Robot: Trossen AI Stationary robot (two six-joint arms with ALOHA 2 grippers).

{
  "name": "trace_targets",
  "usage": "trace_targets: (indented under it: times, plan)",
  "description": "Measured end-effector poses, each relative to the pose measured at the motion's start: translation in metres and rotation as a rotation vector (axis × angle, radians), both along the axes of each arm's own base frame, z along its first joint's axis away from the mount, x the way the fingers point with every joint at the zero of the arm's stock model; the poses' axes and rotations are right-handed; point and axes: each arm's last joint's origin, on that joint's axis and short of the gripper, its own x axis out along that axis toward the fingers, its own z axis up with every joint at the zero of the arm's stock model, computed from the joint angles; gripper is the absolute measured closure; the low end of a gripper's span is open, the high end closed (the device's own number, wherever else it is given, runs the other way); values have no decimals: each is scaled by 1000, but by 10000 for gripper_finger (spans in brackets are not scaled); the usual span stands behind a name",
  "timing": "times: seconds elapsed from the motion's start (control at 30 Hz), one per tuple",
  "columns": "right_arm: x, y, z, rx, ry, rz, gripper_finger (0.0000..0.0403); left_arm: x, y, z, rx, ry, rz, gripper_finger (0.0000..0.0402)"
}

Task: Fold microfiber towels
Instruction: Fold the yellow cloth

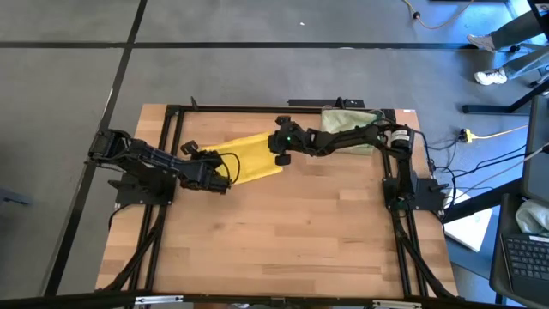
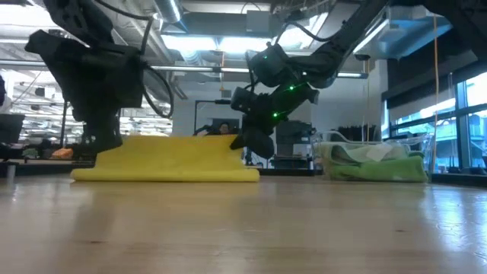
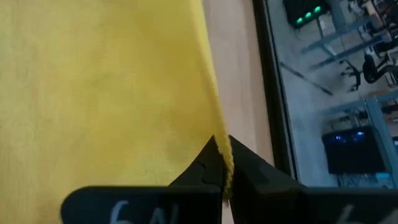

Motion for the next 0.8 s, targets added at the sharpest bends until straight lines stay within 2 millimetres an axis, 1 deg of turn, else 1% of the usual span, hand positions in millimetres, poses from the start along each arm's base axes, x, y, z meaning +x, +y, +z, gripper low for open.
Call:
trace_targets:
  times: [0.17,0.47,0.63,0.8]
  plan:
    - [-1,1,-2,10,17,6,393,0,5,-1,-17,-9,35,400]
    - [-1,-1,-2,28,4,9,392,0,6,-1,-31,-27,56,379]
    - [-2,-4,-2,40,-3,-6,378,0,6,-1,-31,-26,56,362]
    - [-2,-4,-2,44,-5,0,354,0,6,-1,-31,-26,56,341]
